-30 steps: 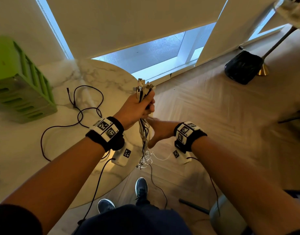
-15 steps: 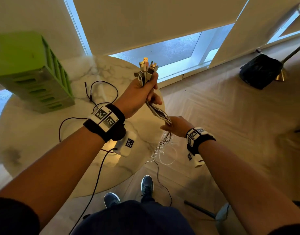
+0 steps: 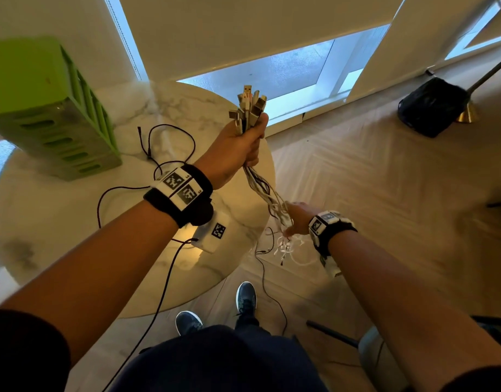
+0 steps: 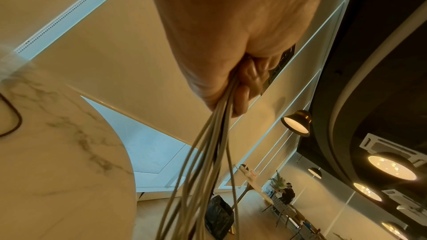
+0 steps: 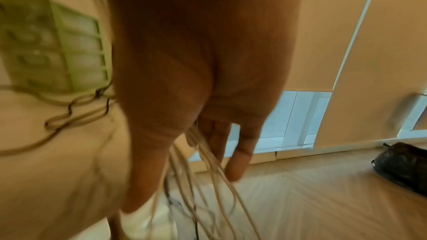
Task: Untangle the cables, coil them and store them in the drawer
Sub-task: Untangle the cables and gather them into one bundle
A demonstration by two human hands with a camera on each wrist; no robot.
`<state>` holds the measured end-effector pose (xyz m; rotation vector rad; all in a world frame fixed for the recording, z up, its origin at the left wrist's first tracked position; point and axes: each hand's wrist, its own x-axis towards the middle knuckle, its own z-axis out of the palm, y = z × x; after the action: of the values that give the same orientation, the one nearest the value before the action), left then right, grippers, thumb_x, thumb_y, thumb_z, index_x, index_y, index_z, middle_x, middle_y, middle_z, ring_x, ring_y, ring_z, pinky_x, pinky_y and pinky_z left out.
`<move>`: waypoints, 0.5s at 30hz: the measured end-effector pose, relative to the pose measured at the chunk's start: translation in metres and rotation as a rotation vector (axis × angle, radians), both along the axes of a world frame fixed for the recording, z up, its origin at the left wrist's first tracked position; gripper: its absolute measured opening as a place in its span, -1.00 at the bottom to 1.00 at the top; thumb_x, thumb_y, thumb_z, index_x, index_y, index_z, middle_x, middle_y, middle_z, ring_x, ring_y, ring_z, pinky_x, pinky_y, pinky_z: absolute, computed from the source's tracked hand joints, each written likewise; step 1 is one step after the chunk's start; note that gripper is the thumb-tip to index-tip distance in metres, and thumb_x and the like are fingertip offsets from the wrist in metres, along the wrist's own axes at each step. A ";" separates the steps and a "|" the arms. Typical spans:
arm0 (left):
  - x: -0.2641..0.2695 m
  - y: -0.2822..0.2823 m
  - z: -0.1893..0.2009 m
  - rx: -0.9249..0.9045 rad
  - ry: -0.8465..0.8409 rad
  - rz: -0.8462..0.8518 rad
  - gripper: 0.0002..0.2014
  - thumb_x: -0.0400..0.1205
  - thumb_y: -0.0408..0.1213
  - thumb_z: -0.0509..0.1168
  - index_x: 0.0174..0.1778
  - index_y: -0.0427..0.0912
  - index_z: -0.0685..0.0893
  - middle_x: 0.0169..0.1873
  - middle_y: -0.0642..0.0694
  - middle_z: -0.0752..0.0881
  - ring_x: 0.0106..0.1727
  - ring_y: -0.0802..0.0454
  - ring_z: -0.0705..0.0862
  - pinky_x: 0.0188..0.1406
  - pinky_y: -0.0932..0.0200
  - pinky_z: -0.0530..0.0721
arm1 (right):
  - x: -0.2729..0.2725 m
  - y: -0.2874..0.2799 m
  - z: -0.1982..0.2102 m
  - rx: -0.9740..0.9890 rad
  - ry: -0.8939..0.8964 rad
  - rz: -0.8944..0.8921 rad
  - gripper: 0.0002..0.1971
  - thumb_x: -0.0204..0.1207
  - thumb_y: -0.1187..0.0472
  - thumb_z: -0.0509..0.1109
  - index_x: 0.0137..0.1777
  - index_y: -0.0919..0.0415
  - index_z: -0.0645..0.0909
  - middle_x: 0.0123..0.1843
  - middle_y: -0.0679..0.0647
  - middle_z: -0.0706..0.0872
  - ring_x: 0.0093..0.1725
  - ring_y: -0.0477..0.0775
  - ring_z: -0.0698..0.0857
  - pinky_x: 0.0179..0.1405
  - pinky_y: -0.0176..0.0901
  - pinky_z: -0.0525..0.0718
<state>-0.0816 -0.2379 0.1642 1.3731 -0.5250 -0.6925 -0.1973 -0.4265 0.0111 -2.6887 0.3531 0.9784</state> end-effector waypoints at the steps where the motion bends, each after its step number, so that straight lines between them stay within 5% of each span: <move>1: 0.001 0.002 -0.003 0.007 -0.007 0.004 -0.64 0.88 -0.14 0.14 -0.26 -0.11 0.37 -0.55 0.04 0.19 -0.53 0.06 0.12 -0.45 0.09 0.19 | 0.003 0.001 0.005 0.036 0.046 0.004 0.01 0.30 -0.03 0.73 0.67 0.16 0.27 0.58 0.18 0.48 0.55 0.28 0.50 0.49 0.18 0.54; 5: 0.008 0.013 -0.009 0.010 -0.003 0.037 -0.64 0.87 -0.15 0.15 -0.27 -0.08 0.34 -0.53 0.05 0.17 -0.49 0.04 0.09 -0.43 0.04 0.14 | 0.022 0.009 0.040 0.159 0.003 -0.003 0.51 0.09 -0.14 0.79 0.78 0.11 -0.29 0.79 0.16 0.06 0.74 0.28 0.13 0.70 0.25 0.24; 8: 0.014 0.026 -0.009 0.013 -0.001 0.063 -0.66 0.87 -0.16 0.16 -0.25 -0.04 0.32 -0.47 0.01 0.14 -0.40 -0.03 0.05 -0.37 -0.01 0.12 | 0.038 0.027 0.060 0.134 -0.147 -0.021 0.57 0.03 -0.27 0.76 0.77 0.05 -0.35 0.80 0.13 0.04 0.74 0.27 0.14 0.68 0.31 0.25; 10: 0.019 0.037 -0.011 0.021 -0.008 0.095 -0.68 0.86 -0.15 0.17 -0.22 -0.05 0.34 -0.41 -0.08 0.10 -0.36 -0.10 0.04 -0.33 -0.04 0.12 | 0.048 0.041 0.075 -0.066 -0.109 0.038 0.38 0.06 -0.24 0.76 0.77 0.12 0.00 0.70 0.14 0.33 0.63 0.24 0.38 0.56 0.27 0.43; 12: 0.026 0.048 -0.014 0.026 -0.004 0.132 -0.70 0.86 -0.15 0.18 -0.20 -0.06 0.35 -0.38 -0.13 0.08 -0.34 -0.12 0.04 -0.33 -0.04 0.12 | 0.054 0.048 0.093 -0.333 0.014 0.089 -0.13 0.21 -0.12 0.75 0.51 0.09 0.51 0.38 0.07 0.66 0.33 0.17 0.65 0.28 0.14 0.62; 15: 0.036 0.067 -0.019 0.032 0.019 0.182 -0.69 0.86 -0.15 0.19 -0.20 -0.09 0.37 -0.42 -0.08 0.11 -0.36 -0.09 0.06 -0.39 0.05 0.17 | 0.061 0.053 0.117 -0.497 0.040 0.114 -0.62 0.48 0.11 0.59 0.27 0.12 0.66 0.13 0.06 0.69 0.01 0.13 0.68 0.00 0.03 0.66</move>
<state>-0.0459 -0.1710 0.1449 1.4231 -0.3697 -0.5677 -0.1367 -0.3737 0.1283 -3.1656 0.5140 1.0977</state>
